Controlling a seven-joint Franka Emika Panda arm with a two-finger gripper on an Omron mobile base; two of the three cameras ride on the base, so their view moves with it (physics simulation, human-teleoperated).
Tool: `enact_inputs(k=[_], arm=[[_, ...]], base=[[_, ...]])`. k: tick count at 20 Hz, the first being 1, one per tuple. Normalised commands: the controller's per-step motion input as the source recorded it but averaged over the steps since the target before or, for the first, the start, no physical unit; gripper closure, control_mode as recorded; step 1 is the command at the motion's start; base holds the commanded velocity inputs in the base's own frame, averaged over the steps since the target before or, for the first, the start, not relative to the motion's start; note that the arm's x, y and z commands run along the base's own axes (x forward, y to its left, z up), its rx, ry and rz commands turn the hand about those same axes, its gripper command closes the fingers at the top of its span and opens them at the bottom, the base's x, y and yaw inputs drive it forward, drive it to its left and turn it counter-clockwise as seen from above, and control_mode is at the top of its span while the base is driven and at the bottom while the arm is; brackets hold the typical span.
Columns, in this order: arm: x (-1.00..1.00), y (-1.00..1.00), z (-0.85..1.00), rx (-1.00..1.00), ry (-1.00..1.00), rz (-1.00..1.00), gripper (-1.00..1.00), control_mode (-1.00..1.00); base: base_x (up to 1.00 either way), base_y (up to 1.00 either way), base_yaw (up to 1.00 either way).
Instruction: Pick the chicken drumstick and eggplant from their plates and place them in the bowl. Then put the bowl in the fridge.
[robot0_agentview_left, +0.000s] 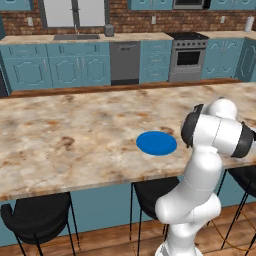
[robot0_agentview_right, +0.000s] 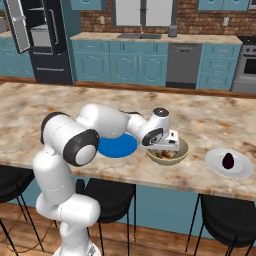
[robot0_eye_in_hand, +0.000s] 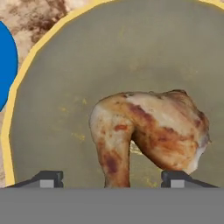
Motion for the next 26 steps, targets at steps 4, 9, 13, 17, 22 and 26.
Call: enact_inputs(k=[4, 9, 13, 17, 22, 26], arm=[[-0.23, 0.0, 0.65, 0.08, 0.0, 0.0, -1.0, -1.0], [-0.38, 0.13, 0.55, 0.02, 0.0, -0.01, -1.0, -1.0], [-0.44, 0.29, 0.44, 0.0, 0.09, -0.07, -1.0, -1.0], [-0.48, 0.36, 0.28, 0.0, 0.08, -0.1, -1.0, -1.0], [-0.72, 0.32, 0.07, 0.0, 0.0, -0.11, -1.0, -1.0], [-0.71, 0.39, 0.0, 0.0, -0.01, -0.1, -1.0, -1.0]], base=[[0.0, 0.0, 0.0], [0.0, 0.0, 0.0], [0.0, 0.0, 0.0], [0.0, 0.0, 0.0], [0.0, 0.0, 0.0], [0.0, 0.0, 0.0]])
